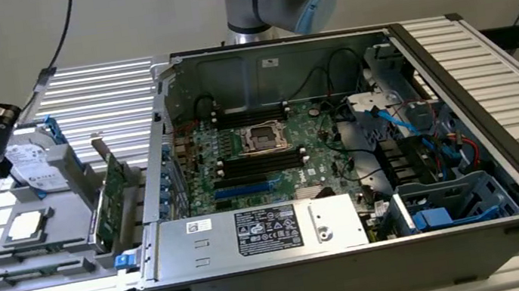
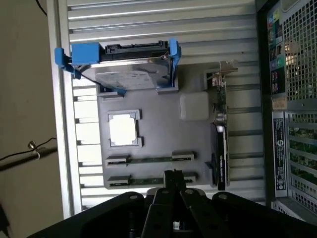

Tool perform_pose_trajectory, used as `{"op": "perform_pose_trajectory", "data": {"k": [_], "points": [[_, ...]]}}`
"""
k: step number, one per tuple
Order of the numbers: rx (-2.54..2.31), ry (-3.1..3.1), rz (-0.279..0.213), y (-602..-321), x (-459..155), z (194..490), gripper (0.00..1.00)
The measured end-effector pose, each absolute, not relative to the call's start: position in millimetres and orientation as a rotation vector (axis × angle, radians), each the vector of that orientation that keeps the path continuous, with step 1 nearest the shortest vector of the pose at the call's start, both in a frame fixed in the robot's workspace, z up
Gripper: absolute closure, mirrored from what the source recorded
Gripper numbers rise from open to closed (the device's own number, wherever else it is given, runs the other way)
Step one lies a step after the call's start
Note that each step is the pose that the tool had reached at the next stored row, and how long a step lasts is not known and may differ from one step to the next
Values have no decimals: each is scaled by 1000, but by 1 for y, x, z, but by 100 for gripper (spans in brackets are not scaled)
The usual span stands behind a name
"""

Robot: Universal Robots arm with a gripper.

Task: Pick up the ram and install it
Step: 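Reach for the ram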

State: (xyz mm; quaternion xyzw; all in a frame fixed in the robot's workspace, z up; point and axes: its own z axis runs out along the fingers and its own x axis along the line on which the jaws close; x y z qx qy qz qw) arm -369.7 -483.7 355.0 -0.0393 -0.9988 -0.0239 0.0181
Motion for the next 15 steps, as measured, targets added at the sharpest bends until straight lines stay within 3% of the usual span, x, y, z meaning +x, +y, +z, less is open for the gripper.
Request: {"op": "perform_pose_trajectory", "data": {"k": [15], "points": [[-121,-3100,-73,-489,-381,353,89]]}}
